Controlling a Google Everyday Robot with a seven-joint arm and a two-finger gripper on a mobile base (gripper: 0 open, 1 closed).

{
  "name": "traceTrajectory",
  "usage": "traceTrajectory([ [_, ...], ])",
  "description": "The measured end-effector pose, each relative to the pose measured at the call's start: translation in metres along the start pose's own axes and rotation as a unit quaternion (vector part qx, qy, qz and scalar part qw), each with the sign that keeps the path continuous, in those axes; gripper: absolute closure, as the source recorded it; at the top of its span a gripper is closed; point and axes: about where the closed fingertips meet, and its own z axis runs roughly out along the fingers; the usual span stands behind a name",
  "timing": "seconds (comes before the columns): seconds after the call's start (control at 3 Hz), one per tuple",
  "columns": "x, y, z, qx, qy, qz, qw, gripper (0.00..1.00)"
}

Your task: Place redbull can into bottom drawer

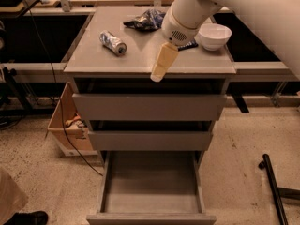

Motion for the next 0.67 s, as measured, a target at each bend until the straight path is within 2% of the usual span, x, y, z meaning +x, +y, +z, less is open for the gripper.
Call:
traceTrajectory([
  [0.33,-0.019,-0.019,0.022,0.006,-0.040,0.006,0.9992,0.00],
  [0.67,-0.037,-0.045,0.049,0.009,-0.082,0.022,0.9964,0.00],
])
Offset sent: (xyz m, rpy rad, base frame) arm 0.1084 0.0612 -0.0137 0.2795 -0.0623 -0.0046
